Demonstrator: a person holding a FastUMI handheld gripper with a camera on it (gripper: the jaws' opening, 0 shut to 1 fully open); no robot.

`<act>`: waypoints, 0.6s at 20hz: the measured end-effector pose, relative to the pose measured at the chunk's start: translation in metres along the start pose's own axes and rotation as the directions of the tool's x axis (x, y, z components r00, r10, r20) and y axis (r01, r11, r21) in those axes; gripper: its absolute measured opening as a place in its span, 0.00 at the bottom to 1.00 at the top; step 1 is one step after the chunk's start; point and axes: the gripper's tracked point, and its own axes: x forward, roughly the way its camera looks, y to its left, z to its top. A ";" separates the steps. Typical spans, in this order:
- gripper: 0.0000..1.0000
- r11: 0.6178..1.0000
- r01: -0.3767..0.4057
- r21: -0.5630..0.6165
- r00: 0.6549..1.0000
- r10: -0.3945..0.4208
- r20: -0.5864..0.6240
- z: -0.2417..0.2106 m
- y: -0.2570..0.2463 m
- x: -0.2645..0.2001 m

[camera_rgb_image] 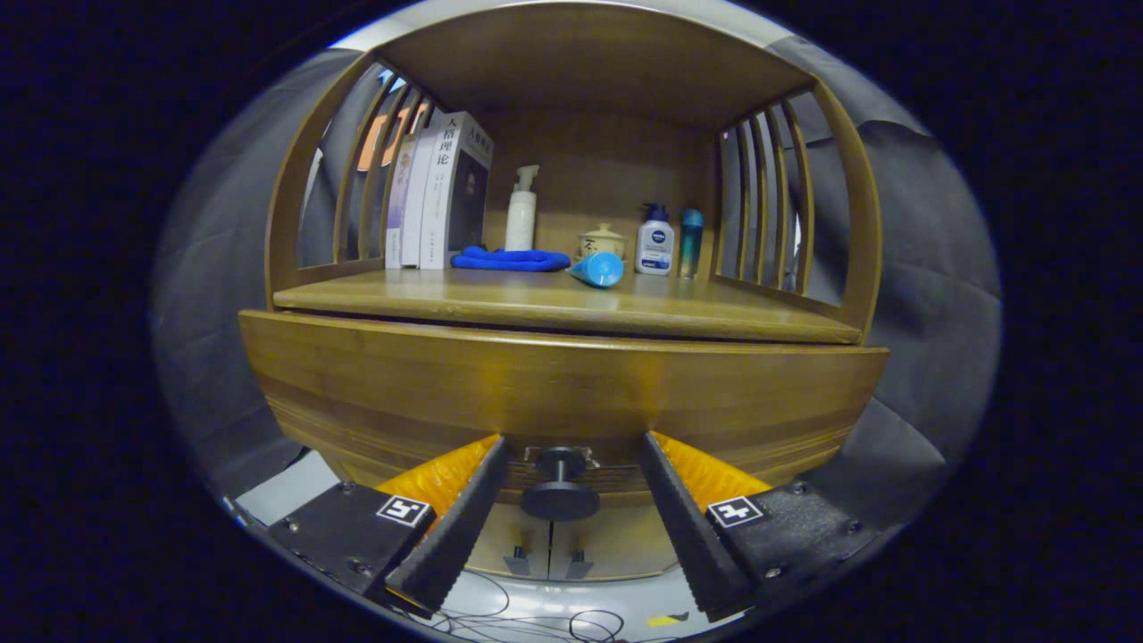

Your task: Pull open the drawer, take out the items inside it, and place them on the countertop above the cabinet.

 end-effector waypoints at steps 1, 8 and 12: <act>0.98 1.000 -0.002 0.002 1.000 0.002 0.000 0.000 0.001 0.001; 0.98 1.000 0.019 -0.022 1.000 -0.019 0.001 -0.001 -0.002 -0.001; 0.98 0.999 0.019 -0.033 0.999 -0.020 -0.032 -0.003 -0.002 -0.005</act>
